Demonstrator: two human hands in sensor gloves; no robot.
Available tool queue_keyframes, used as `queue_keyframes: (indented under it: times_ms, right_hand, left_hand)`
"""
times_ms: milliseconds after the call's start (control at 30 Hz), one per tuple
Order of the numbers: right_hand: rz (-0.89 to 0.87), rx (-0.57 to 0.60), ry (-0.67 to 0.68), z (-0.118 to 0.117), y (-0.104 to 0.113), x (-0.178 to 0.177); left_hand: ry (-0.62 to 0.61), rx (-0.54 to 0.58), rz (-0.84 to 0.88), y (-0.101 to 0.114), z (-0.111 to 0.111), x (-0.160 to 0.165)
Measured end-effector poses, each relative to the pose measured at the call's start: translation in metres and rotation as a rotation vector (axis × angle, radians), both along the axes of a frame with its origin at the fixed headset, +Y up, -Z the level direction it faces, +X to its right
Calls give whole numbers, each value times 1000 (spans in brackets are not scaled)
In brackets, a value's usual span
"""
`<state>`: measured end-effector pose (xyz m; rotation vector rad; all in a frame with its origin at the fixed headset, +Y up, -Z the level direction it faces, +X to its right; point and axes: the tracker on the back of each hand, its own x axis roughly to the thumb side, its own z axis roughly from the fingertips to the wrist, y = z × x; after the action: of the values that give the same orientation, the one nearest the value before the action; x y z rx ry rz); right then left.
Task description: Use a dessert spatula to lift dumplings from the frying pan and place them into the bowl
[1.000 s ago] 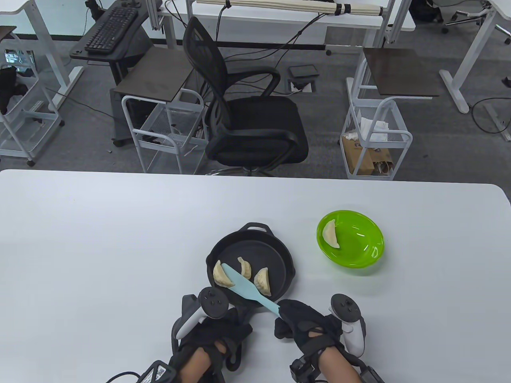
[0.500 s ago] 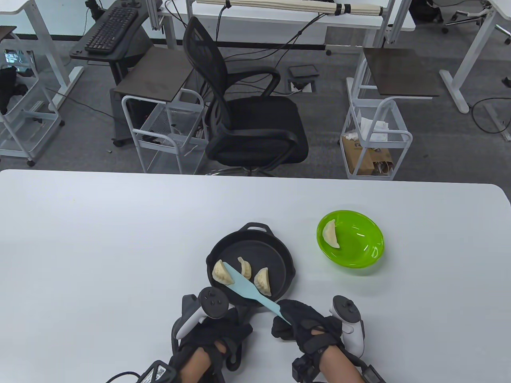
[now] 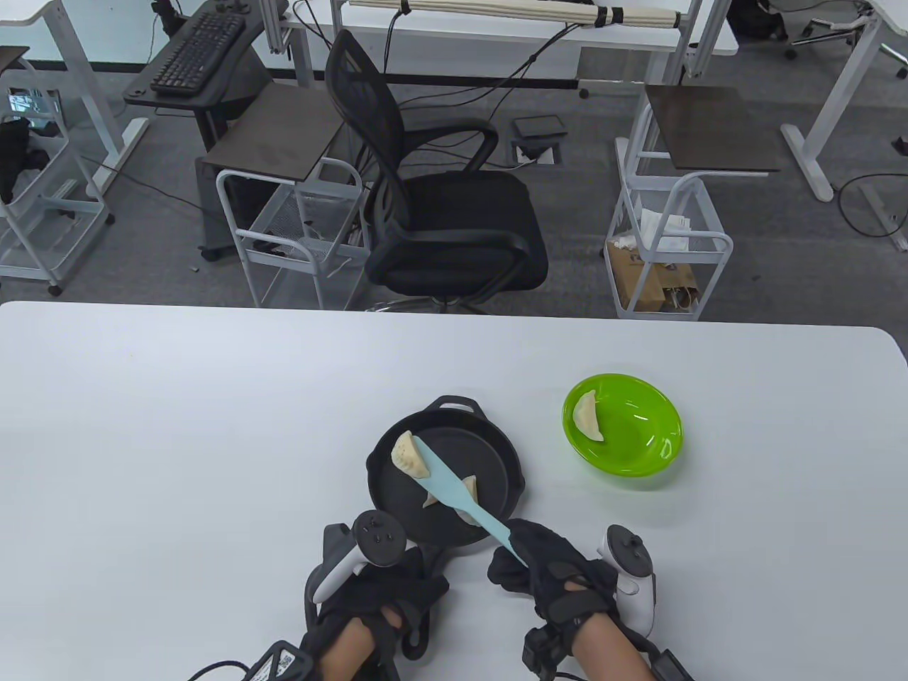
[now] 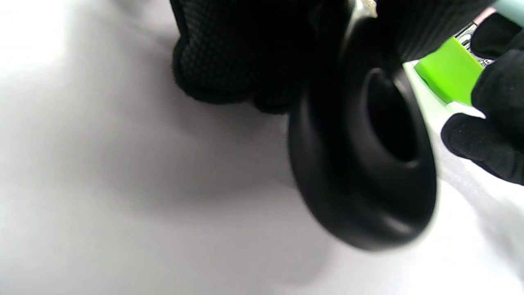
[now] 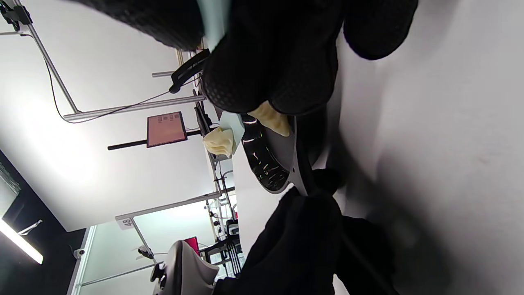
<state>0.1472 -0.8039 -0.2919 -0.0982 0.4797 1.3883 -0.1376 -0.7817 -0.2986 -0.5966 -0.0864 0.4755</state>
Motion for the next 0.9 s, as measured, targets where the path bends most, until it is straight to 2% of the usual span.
queue_keyframes:
  times_ms: [900]
  right_hand:
    - [-131, 12, -442, 10, 10, 42]
  left_hand:
    - [0, 0, 0, 0, 0, 0]
